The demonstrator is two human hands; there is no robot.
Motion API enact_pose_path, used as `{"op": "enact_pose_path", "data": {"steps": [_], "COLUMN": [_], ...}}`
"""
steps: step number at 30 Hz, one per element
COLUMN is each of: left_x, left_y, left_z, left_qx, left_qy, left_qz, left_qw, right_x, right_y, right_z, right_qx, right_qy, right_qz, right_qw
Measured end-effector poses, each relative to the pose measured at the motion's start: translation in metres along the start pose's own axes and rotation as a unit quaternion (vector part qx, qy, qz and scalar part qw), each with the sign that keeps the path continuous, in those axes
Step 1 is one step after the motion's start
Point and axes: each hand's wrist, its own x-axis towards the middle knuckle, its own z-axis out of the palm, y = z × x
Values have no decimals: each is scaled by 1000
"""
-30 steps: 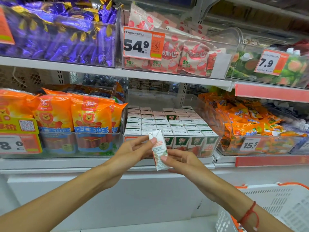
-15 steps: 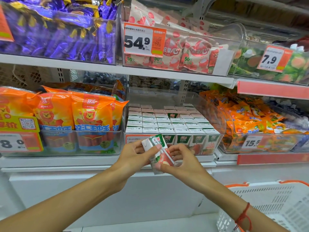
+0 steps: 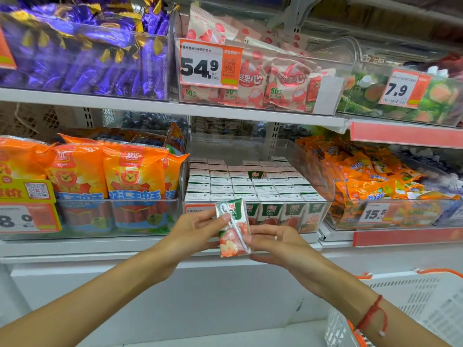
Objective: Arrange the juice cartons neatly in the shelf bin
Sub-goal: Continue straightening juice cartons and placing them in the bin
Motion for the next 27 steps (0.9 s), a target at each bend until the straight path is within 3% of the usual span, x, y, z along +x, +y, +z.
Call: {"op": "enact_pose_path", "data": {"steps": [3,7,10,13,15,21,27], "left_x": [2,3,1,-2,-4,-8,-9], "left_y": [-3,0,2,4,4,2,7], "left_z": [5,12,11,8,7,6,9], "left_qx": [23,39,83,111,132,273,341], "left_qy": [45,49,58,52,43,63,70], "left_qz": [7,35,107,148,171,250,290], "left_qw": [999,997,989,981,975,927,891], "right_x": [-1,-3,-2,-4,-7,-9,-7], "right_y": [0,0,0,-6,-11,-13,-13], "right_z": [7,18,18,2,-7,-2,-6], "right_qx": [-86,-202,-206,-95,-24,9,27], "right_qy": [110,194,166,44,-1,51,72], "right_qz": [-65,-172,-167,-103,-81,-114,-150], "right_qw": [988,944,950,989,996,992,986]}}
